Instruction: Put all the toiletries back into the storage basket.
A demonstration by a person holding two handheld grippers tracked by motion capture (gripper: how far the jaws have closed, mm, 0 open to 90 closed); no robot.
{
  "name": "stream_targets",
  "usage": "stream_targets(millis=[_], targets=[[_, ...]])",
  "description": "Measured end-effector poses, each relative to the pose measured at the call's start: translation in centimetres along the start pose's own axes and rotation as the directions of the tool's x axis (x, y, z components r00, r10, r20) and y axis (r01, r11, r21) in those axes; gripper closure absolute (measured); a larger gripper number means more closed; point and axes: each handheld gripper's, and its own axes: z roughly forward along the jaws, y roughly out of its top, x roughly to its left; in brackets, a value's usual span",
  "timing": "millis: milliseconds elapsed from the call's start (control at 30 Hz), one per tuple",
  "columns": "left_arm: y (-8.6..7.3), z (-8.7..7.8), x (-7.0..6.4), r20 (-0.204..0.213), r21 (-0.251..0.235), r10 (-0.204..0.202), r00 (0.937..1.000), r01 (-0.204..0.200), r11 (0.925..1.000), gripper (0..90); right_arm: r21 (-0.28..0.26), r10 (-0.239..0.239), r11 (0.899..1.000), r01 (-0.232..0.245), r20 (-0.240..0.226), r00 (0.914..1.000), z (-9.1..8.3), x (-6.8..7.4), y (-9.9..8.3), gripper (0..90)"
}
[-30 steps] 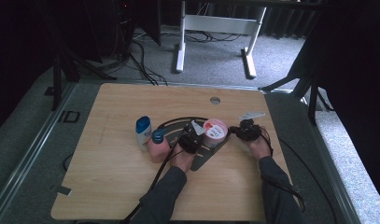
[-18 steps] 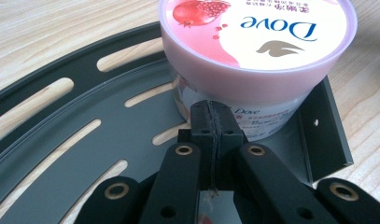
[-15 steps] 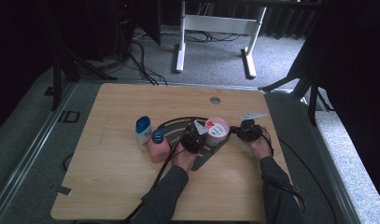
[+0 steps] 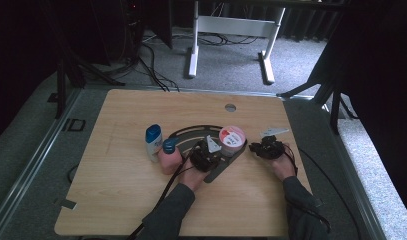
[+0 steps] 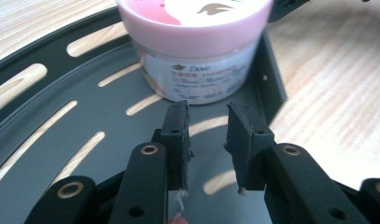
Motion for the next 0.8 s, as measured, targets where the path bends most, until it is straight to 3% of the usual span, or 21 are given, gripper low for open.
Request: stream_targets(millis=[367,600,733,800], targets=[[-1.0,-2.3,-0.1,0.035,-0.013,0.009,0.9993,-0.009,0.9999,67.8,-0.014,-0.015,1.000,0.014,0.000,0.9999,-1.1,1.5,-1.4,76.7],[-1.2,-4.4,0.6,0.034,-0.020,0.001,0.9994,0.000,0.9998,68.2,-0.023,-0.019,1.000,0.018,-0.018,0.9997,-1.8,2.8,-2.3,76.8],[-1.1,-5.7,1.3,0.048,-0.015,-0.008,0.9988,0.009,0.9999,68.1,-0.025,-0.023,0.999,0.023,-0.028,0.9993,-1.9,3.5,-2.9,76.9],[-1.1,-6.2,1.6,0.075,-0.017,-0.014,0.9971,0.015,0.9997,68.1,-0.023,-0.022,1.000,0.021,-0.036,0.9991,-1.9,3.8,-3.2,77.0]])
